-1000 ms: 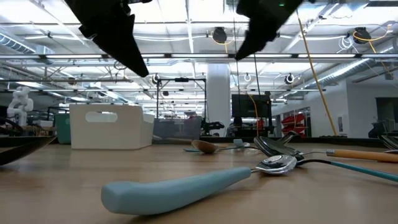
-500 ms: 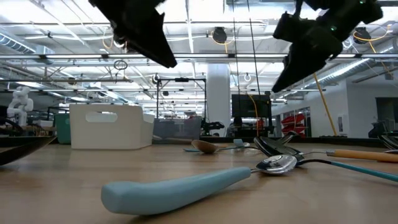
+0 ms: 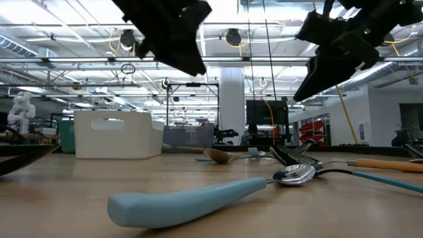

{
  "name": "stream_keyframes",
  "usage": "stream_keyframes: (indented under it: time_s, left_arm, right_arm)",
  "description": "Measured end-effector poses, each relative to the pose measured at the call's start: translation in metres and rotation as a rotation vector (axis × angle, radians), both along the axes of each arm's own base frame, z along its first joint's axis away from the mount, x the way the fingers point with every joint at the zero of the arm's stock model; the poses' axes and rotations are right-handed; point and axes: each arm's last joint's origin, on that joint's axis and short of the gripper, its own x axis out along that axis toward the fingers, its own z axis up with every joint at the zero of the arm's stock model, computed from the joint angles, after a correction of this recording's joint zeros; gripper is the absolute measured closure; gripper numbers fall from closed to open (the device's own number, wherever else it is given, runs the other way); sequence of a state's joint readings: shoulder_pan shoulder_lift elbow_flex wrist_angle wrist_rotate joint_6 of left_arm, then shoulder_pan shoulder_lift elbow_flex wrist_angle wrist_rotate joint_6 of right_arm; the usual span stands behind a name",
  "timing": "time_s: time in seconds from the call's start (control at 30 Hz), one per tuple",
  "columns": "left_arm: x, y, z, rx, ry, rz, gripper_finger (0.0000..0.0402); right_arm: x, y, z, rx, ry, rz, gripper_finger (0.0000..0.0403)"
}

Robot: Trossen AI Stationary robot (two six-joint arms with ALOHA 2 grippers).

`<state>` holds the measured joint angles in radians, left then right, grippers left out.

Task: Sort silverware by color (type)
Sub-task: Put the top light blue spoon into the white bin

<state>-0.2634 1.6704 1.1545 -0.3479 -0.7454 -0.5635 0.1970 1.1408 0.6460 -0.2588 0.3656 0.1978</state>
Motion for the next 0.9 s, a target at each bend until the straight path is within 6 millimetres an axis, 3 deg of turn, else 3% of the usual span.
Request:
stream_keyframes:
  time_s: [0.23,0.57,0.77,0.9]
  left_arm:
    - [0.025,0.014,-0.019,-0.043,-0.089,0.044,0.0288]
    - [0.044,0.024,-0.029,-0.082,-0.196,0.062,0.0283]
    - [0.051,0.035,-0.041,-0.118,-0.157,0.073,0.0208]
    - [0.068,0.039,-0.04,-0.125,-0.147,0.104,0.0164]
  right_arm:
    - [-0.004,-0.001,-0.003,-0.031,0.051,-0.002,0.0321]
    - [-0.011,-0.005,-0.008,-0.136,0.141,-0.043,0.0321]
    - [-0.011,-0.005,-0.008,-0.155,0.15,-0.02,0.0321]
    - [-0.013,-0.005,-0.008,-0.158,0.163,-0.02,0.0321]
